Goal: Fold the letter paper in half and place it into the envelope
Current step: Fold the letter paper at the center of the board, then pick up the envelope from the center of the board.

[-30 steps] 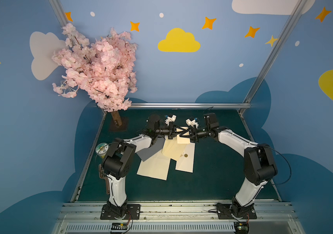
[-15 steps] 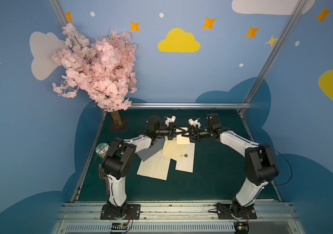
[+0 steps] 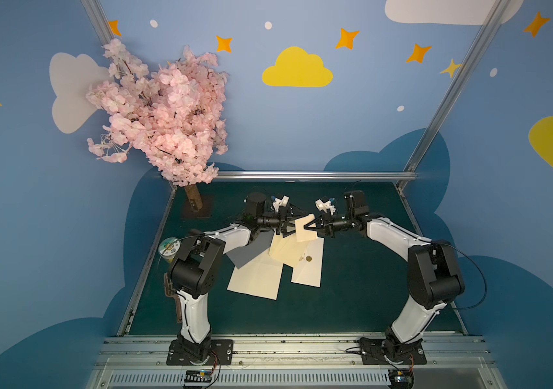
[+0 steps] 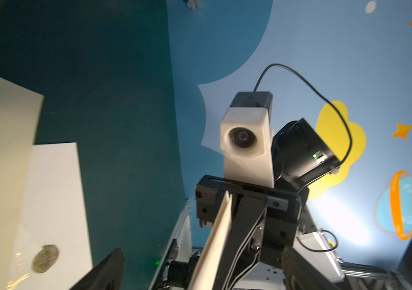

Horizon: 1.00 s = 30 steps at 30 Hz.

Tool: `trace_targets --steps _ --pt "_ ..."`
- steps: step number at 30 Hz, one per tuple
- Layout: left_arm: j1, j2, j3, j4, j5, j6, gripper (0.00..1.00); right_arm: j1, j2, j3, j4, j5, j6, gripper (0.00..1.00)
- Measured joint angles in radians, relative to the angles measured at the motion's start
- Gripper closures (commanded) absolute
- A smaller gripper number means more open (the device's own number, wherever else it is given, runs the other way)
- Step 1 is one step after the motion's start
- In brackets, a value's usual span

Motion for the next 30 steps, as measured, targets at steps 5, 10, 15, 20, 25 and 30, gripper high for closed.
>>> trace_targets --steps 5,10,15,20,25,30 --pt "0.039 -0.056 0.039 -0.329 -0.127 0.198 0.0 -0.01 -0.004 0.01 -0.076 0.015 -0.047 1.0" --pt "0.073 -0.109 0.076 -0.547 -0.274 0.37 0.0 -0.017 -0.02 0.01 -0.118 0.021 -0.07 1.0" --pt "0.089 -0.111 0.103 -0.648 -0.364 0.507 0.0 -0.023 -0.031 0.01 -0.151 0.024 -0.087 1.0" --pt "0.093 -0.067 0.155 -0.704 -0.414 0.621 0.01 -0.027 -0.039 0.011 -0.187 0.025 -0.105 1.0" --pt "0.093 0.005 0.182 -0.734 -0.44 0.706 0.04 -0.031 -0.055 0.012 -0.229 0.025 -0.123 1.0" --pt "0.093 0.072 0.196 -0.748 -0.448 0.743 0.07 -0.039 -0.077 0.012 -0.254 0.027 -0.135 1.0"
